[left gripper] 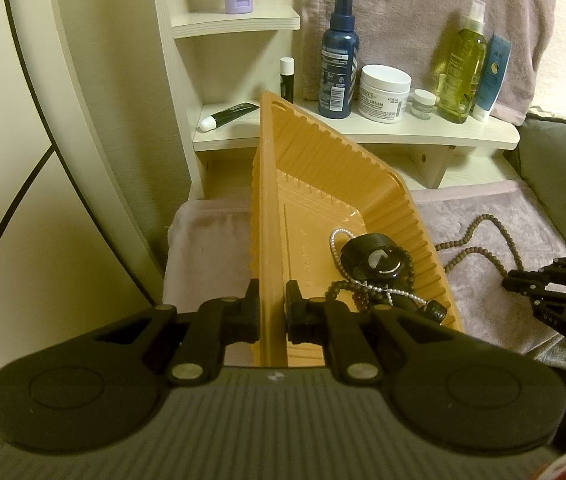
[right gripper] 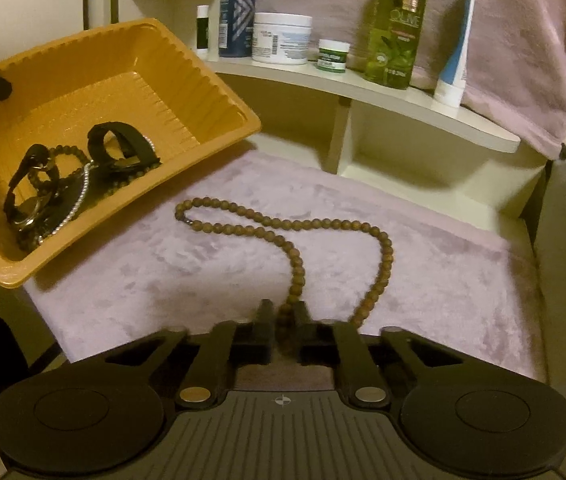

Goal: Organize jewelry
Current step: 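Move the right gripper to the brown bead necklace and pinch it, then lift the brown bead necklace and lower it into the tray, right gripper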

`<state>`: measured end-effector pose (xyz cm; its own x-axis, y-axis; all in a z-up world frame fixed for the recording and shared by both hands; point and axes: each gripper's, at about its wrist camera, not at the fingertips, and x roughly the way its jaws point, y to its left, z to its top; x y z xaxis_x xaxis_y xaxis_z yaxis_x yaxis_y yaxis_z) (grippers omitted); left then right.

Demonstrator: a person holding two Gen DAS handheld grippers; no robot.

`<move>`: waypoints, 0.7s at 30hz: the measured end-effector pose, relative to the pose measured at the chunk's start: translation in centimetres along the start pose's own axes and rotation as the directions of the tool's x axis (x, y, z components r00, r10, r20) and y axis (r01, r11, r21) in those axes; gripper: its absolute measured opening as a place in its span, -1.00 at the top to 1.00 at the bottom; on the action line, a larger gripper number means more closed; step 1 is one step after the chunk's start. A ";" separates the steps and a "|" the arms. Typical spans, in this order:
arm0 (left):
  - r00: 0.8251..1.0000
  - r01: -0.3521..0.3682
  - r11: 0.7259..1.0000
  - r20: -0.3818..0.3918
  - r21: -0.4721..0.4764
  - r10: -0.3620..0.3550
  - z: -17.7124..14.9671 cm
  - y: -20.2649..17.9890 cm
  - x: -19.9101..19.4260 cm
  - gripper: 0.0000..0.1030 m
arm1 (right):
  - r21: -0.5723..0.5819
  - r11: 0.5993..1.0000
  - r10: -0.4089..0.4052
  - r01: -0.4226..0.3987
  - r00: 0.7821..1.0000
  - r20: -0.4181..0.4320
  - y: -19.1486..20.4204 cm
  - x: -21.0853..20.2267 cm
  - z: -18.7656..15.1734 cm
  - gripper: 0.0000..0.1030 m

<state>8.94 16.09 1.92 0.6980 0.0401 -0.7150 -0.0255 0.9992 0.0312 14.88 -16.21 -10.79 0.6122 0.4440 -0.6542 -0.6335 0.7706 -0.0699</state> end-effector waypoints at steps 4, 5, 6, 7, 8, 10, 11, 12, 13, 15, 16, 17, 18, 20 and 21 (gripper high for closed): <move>1.000 0.000 1.000 0.001 0.001 0.000 0.0 0.0 0.0 0.80 | 0.013 1.000 -0.011 0.010 0.999 0.048 0.1 -1.3 0.4 0.88; 1.000 0.000 1.000 0.001 0.002 0.000 0.0 0.0 0.0 0.80 | 0.014 1.000 -0.013 0.013 0.998 0.061 0.2 -1.7 0.6 0.88; 1.000 0.001 1.000 0.002 0.002 -0.001 0.0 0.0 0.0 0.80 | 0.016 1.000 -0.017 0.015 0.997 0.075 0.2 -2.2 0.9 0.88; 1.000 0.001 1.000 0.002 0.001 -0.001 0.0 0.0 0.0 0.80 | 0.014 1.000 -0.018 0.017 0.995 0.094 0.2 -2.8 1.3 0.88; 1.000 0.002 1.000 0.002 0.001 -0.002 0.0 0.0 0.0 0.80 | 0.012 1.000 -0.021 0.019 0.994 0.111 0.3 -3.3 1.7 0.88; 1.000 0.003 1.000 0.004 0.002 -0.003 0.0 0.0 0.0 0.80 | 0.006 1.000 -0.027 0.026 0.989 0.147 0.4 -4.4 2.8 0.88; 1.000 0.003 1.000 0.004 0.002 -0.003 0.0 0.0 0.0 0.80 | 0.004 1.000 -0.028 0.028 0.986 0.165 0.4 -5.0 3.3 0.88; 1.000 0.002 1.000 0.004 0.003 -0.002 0.0 0.0 -0.1 0.80 | 0.003 0.999 -0.033 0.033 0.982 0.187 0.4 -5.6 3.9 0.88; 1.000 0.003 1.000 0.004 0.002 -0.003 0.0 -0.1 -0.1 0.80 | 0.002 0.999 -0.038 0.038 0.978 0.206 0.4 -6.0 4.4 0.88; 1.000 0.002 1.000 0.005 0.002 -0.002 0.0 -0.1 0.0 0.80 | 0.007 0.999 -0.039 0.039 0.969 0.242 0.4 -7.0 5.3 0.88; 1.000 0.002 1.000 0.005 0.002 -0.002 0.0 0.0 0.0 0.80 | 0.007 0.999 -0.041 0.040 0.965 0.259 0.4 -7.5 5.9 0.88; 1.000 0.003 1.000 0.004 0.002 -0.003 0.0 0.0 0.0 0.80 | 0.003 0.999 -0.038 0.039 0.962 0.271 0.5 -7.8 6.4 0.88; 1.000 0.004 1.000 0.005 0.002 -0.004 0.0 0.0 0.0 0.80 | -0.003 0.999 -0.035 0.038 0.958 0.284 0.6 -8.3 6.8 0.88; 1.000 0.004 1.000 0.005 0.003 -0.004 -0.1 0.0 0.0 0.80 | -0.019 0.999 -0.028 0.035 0.952 0.306 0.9 -9.0 7.8 0.88; 1.000 0.005 1.000 0.005 0.003 -0.005 -0.1 0.0 0.0 0.80 | -0.027 0.999 -0.024 0.034 0.948 0.317 1.1 -9.3 8.2 0.88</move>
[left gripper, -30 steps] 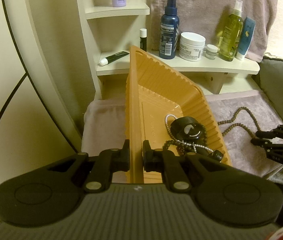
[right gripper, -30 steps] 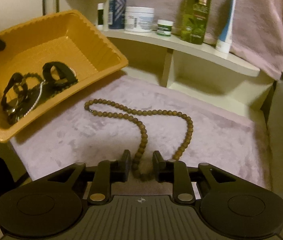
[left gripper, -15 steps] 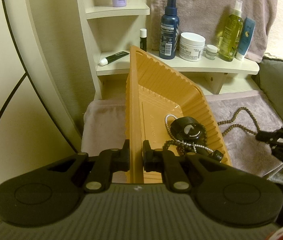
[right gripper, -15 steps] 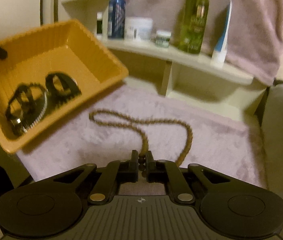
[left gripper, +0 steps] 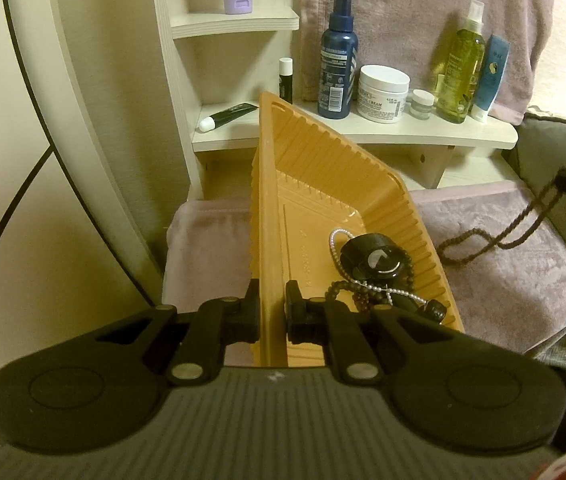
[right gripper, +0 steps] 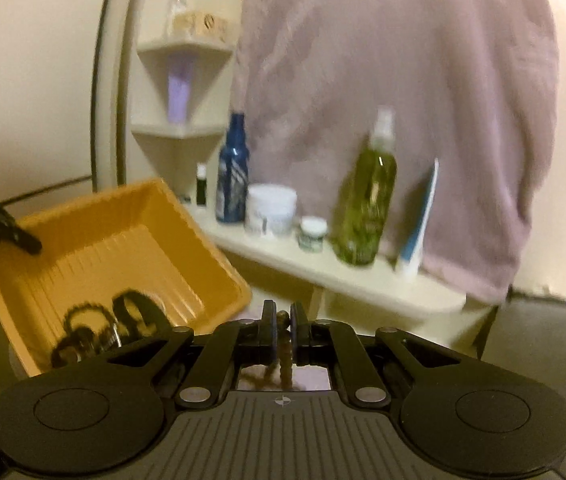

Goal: Organize jewelry
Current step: 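Lift the brown bead necklace and lower it into the tray, right gripper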

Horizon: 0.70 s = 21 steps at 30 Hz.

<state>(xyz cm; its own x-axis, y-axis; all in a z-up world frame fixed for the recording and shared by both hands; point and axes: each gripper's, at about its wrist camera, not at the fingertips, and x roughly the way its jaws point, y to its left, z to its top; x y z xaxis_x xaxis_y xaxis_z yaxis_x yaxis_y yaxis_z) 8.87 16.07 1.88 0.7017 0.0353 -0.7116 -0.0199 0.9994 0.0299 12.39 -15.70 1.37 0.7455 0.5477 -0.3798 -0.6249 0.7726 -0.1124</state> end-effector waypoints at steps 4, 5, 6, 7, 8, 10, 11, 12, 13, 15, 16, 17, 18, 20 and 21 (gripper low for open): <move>1.000 0.000 1.000 0.000 0.000 0.000 0.0 0.0 0.0 0.80 | -0.017 1.000 0.015 -0.015 0.999 0.043 0.4 -0.4 1.7 0.88; 1.000 0.000 1.000 0.000 0.000 0.000 0.0 0.0 0.0 0.80 | -0.020 1.000 0.019 -0.018 0.998 0.053 0.5 -0.5 2.0 0.88; 1.000 0.001 1.000 0.000 -0.002 -0.001 0.0 0.0 0.0 0.80 | -0.022 0.999 0.024 -0.023 0.998 0.062 0.7 -0.5 2.4 0.88; 1.000 0.002 1.000 0.000 -0.002 -0.002 0.0 0.0 0.0 0.80 | -0.025 0.999 0.029 -0.027 0.997 0.074 0.8 -0.6 2.8 0.88; 1.000 0.003 1.000 0.000 -0.001 -0.003 0.0 0.0 0.0 0.80 | -0.028 0.999 0.031 -0.028 0.996 0.085 1.0 -0.7 3.1 0.88; 1.000 0.005 1.000 0.000 -0.001 -0.005 0.0 0.0 0.0 0.80 | -0.033 0.999 0.038 -0.035 0.994 0.105 1.3 -0.8 3.9 0.88; 1.000 0.005 1.000 0.001 0.000 -0.005 0.0 0.0 0.0 0.80 | -0.037 0.999 0.041 -0.037 0.993 0.114 1.5 -0.8 4.2 0.88; 1.000 0.006 1.000 0.001 -0.001 -0.006 0.0 0.1 0.0 0.80 | -0.039 0.998 0.045 -0.041 0.991 0.123 1.6 -0.9 4.5 0.88; 1.000 0.007 1.000 0.001 -0.001 -0.007 0.0 0.1 0.0 0.80 | -0.042 0.998 0.049 -0.044 0.990 0.133 1.8 -1.0 4.9 0.88; 1.000 0.008 1.000 0.001 0.000 -0.008 -0.1 0.2 0.0 0.80 | -0.048 0.998 0.057 -0.050 0.987 0.151 2.1 -1.0 5.7 0.88; 1.000 0.008 1.000 0.001 -0.001 -0.008 0.0 0.2 0.0 0.80 | -0.051 0.997 0.061 -0.053 0.986 0.158 2.3 -1.1 6.0 0.88; 1.000 0.009 1.000 0.001 -0.001 -0.009 0.0 0.2 0.0 0.80 | -0.052 0.997 0.064 -0.056 0.984 0.167 2.4 -1.2 6.3 0.88; 1.000 0.010 1.000 0.001 -0.001 -0.010 0.0 0.2 0.0 0.80 | -0.052 0.997 0.069 -0.061 0.982 0.175 2.6 -1.1 6.7 0.88; 1.000 0.010 1.000 0.002 -0.001 -0.010 0.0 0.2 0.0 0.80 | -0.052 0.996 0.078 -0.069 0.977 0.197 2.9 -1.4 7.4 0.88; 1.000 0.012 1.000 0.002 -0.002 -0.012 -0.1 0.3 0.0 0.80 | -0.050 0.996 0.085 -0.077 0.974 0.208 3.0 -1.4 7.8 0.88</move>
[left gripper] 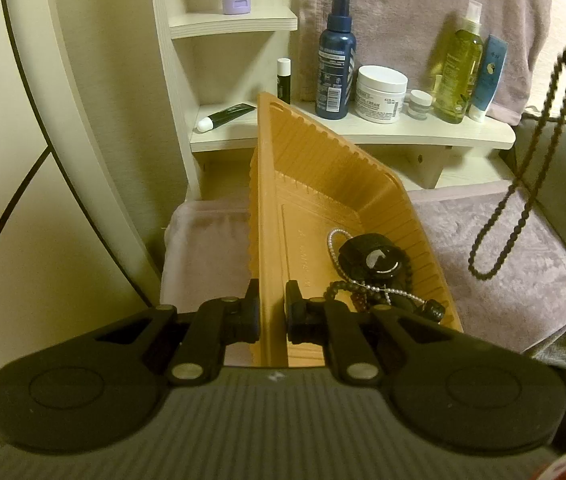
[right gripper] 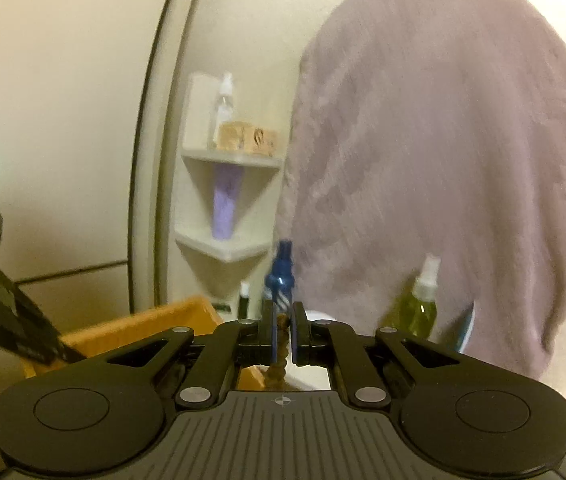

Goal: Organize jewelry
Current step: 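Lift the brown bead necklace and lower it into the tray, right gripper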

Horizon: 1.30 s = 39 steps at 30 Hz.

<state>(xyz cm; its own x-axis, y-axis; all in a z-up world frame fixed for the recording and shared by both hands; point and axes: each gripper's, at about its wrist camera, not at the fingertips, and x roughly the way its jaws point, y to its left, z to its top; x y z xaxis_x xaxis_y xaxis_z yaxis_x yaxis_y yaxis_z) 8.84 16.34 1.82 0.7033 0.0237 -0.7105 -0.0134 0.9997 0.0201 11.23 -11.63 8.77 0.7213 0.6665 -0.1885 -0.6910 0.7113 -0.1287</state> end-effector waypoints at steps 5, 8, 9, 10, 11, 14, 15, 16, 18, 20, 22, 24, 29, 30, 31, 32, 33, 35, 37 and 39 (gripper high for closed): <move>1.000 0.005 1.000 0.000 -0.001 -0.005 0.0 0.1 0.0 0.80 | 0.005 0.999 0.047 -0.047 0.998 0.043 1.1 0.5 2.0 0.88; 1.000 0.007 1.000 0.002 -0.003 -0.007 -0.1 0.2 0.0 0.80 | 0.008 0.997 0.078 -0.079 0.995 0.062 2.0 1.1 2.9 0.88; 1.000 0.008 1.000 0.002 -0.004 -0.008 -0.1 0.2 0.0 0.80 | 0.012 0.996 0.091 -0.092 0.994 0.067 2.4 1.4 3.2 0.88; 1.000 0.009 1.000 0.002 -0.005 -0.009 -0.1 0.2 0.0 0.80 | 0.014 0.995 0.102 -0.103 0.992 0.070 2.6 1.7 3.4 0.88; 1.000 0.010 1.000 0.002 -0.006 -0.010 -0.1 0.3 0.0 0.80 | 0.017 0.993 0.112 -0.113 0.991 0.072 2.9 2.1 3.6 0.88; 1.000 0.012 1.000 0.002 -0.008 -0.012 -0.1 0.3 0.1 0.80 | 0.036 0.989 0.140 -0.143 0.987 0.083 3.5 3.3 4.1 0.88; 1.000 0.012 1.000 0.002 -0.008 -0.012 -0.1 0.3 0.1 0.80 | 0.046 0.988 0.146 -0.151 0.985 0.086 3.7 3.6 4.1 0.88; 1.000 0.013 1.000 0.002 -0.008 -0.013 -0.1 0.3 0.1 0.80 | 0.056 0.986 0.153 -0.159 0.984 0.089 3.8 3.8 4.3 0.88; 1.000 0.014 1.000 0.002 -0.010 -0.014 -0.1 0.4 0.1 0.80 | 0.073 0.982 0.170 -0.177 0.981 0.089 4.0 4.6 4.2 0.88; 1.000 0.015 1.000 0.002 -0.013 -0.015 -0.1 0.4 0.2 0.80 | 0.092 0.977 0.186 -0.192 0.980 0.067 4.1 5.4 3.8 0.88; 1.000 0.015 1.000 0.004 -0.013 -0.015 -0.1 0.4 0.2 0.80 | 0.116 0.971 0.207 -0.208 0.978 0.024 4.3 6.6 2.9 0.88; 1.000 0.016 1.000 0.005 -0.016 -0.016 -0.2 0.4 0.1 0.80 | 0.120 0.970 0.215 -0.210 0.976 -0.029 4.7 7.8 1.6 0.88; 1.000 0.017 1.000 0.005 -0.017 -0.017 -0.2 0.5 0.1 0.80 | 0.163 0.964 0.225 -0.208 0.970 -0.090 5.3 9.8 -1.8 0.88; 1.000 0.018 1.000 0.005 -0.017 -0.017 -0.2 0.5 0.1 0.80 | 0.171 0.963 0.229 -0.209 0.967 -0.108 5.3 10.2 -2.4 0.88; 1.000 0.017 1.000 0.005 -0.017 -0.017 -0.2 0.5 0.1 0.80 | 0.181 0.961 0.236 -0.211 0.963 -0.129 5.3 10.6 -3.0 0.88; 1.000 0.017 1.000 0.004 -0.017 -0.017 -0.2 0.5 0.2 0.80 | 0.188 0.959 0.240 -0.212 0.960 -0.143 5.4 10.8 -3.5 0.88; 1.000 0.017 1.000 0.004 -0.017 -0.017 -0.2 0.5 0.2 0.80 | 0.194 0.957 0.246 -0.214 0.956 -0.157 5.4 11.1 -4.0 0.88; 1.000 0.017 1.000 0.004 -0.017 -0.017 -0.2 0.6 0.2 0.80 | 0.202 0.954 0.259 -0.222 0.949 -0.180 5.6 11.3 -4.9 0.88; 1.000 0.017 1.000 0.003 -0.019 -0.017 -0.2 0.6 0.2 0.80 | 0.204 0.953 0.261 -0.223 0.947 -0.189 5.8 11.5 -5.4 0.88; 1.000 0.017 1.000 0.003 -0.019 -0.017 -0.2 0.6 0.2 0.80 | 0.217 0.948 0.276 -0.233 0.941 -0.195 5.8 11.7 -5.8 0.88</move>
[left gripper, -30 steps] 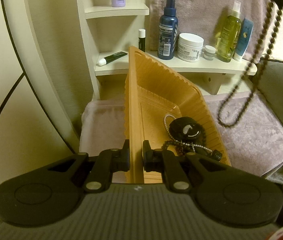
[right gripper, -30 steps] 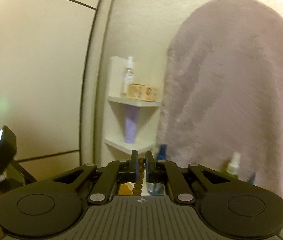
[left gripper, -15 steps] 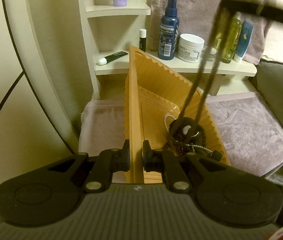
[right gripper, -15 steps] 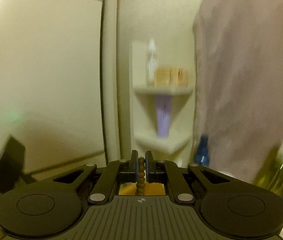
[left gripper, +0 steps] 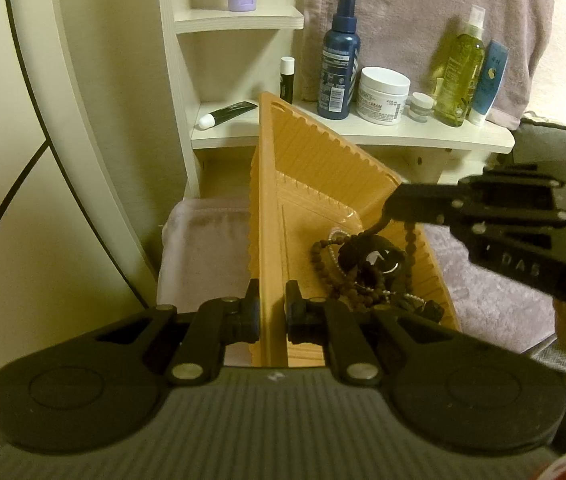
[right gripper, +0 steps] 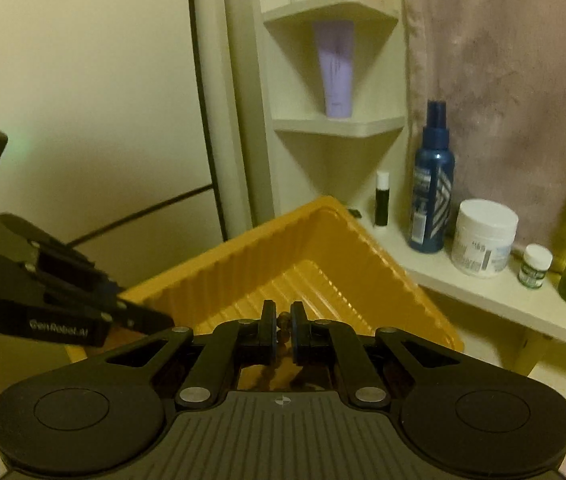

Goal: Organize jewelry
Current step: 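Lift the brown bead necklace and lower it into the tray, right gripper, then lower the orange tray flat onto the towel and open the left gripper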

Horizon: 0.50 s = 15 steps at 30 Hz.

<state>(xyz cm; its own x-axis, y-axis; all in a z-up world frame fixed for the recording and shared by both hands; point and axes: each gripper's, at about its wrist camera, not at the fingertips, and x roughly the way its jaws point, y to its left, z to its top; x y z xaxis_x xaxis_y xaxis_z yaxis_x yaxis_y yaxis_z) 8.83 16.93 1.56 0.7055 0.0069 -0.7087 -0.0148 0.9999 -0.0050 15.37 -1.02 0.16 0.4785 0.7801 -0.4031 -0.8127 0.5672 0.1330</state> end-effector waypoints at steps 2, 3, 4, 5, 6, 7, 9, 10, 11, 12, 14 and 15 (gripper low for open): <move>1.000 0.001 1.000 -0.001 0.001 -0.001 0.0 0.0 0.0 0.80 | 0.016 1.000 0.007 -0.007 1.000 0.007 -0.1 0.1 0.0 0.87; 1.000 0.001 1.000 -0.001 0.001 -0.001 0.0 0.0 0.0 0.80 | 0.020 1.000 0.005 -0.005 1.000 0.007 -0.2 0.2 0.0 0.84; 1.000 0.001 1.000 -0.001 0.000 -0.001 0.0 0.1 0.0 0.80 | 0.024 1.000 0.000 -0.001 1.000 0.009 -0.2 0.2 0.1 0.61; 1.000 0.001 1.000 -0.001 -0.001 -0.001 0.0 0.1 0.0 0.80 | 0.030 1.000 -0.002 0.002 1.000 0.014 -0.3 0.2 0.2 0.35; 1.000 0.002 1.000 -0.002 -0.002 -0.002 0.0 0.1 0.0 0.80 | 0.039 0.999 -0.003 0.002 1.000 0.031 -0.5 -0.1 0.3 -0.25; 1.000 0.003 1.000 -0.001 -0.004 -0.003 0.0 0.1 0.0 0.80 | 0.044 0.999 -0.008 0.006 0.998 0.061 -0.5 -0.6 0.2 -0.44; 1.000 0.004 1.000 -0.001 -0.009 -0.004 -0.1 0.2 0.1 0.80 | 0.040 0.999 -0.020 0.017 0.997 0.074 -0.6 -1.3 0.3 -0.44; 1.000 0.007 1.000 0.000 -0.013 -0.007 -0.1 0.3 0.1 0.80 | 0.042 0.999 -0.032 0.028 0.996 0.082 -0.6 -1.6 0.3 -0.44; 1.000 0.011 1.000 0.001 -0.019 -0.011 -0.2 0.5 0.1 0.80 | 0.049 0.998 -0.045 0.040 0.995 0.091 -0.8 -2.0 0.3 -0.44; 1.000 0.016 1.000 0.001 -0.025 -0.016 -0.2 0.7 0.2 0.80 | 0.062 0.997 -0.056 0.050 0.994 0.097 -1.0 -2.5 0.1 -0.44; 1.000 0.026 0.999 0.004 -0.042 -0.026 -0.4 1.2 0.2 0.80 | 0.095 0.993 -0.078 0.068 0.991 0.110 -1.5 -3.4 -0.2 -0.44; 0.999 0.032 0.998 0.005 -0.052 -0.032 -0.5 1.6 0.3 0.80 | 0.108 0.991 -0.092 0.080 0.989 0.114 -1.7 -3.9 -0.5 -0.44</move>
<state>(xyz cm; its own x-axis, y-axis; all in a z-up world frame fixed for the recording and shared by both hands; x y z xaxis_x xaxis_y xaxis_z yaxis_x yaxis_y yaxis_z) 8.63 18.50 1.01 0.7094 -0.0250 -0.7043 -0.0289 0.9975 -0.0645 14.75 -5.21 1.09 0.5861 0.7496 -0.3075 -0.7312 0.6529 0.1977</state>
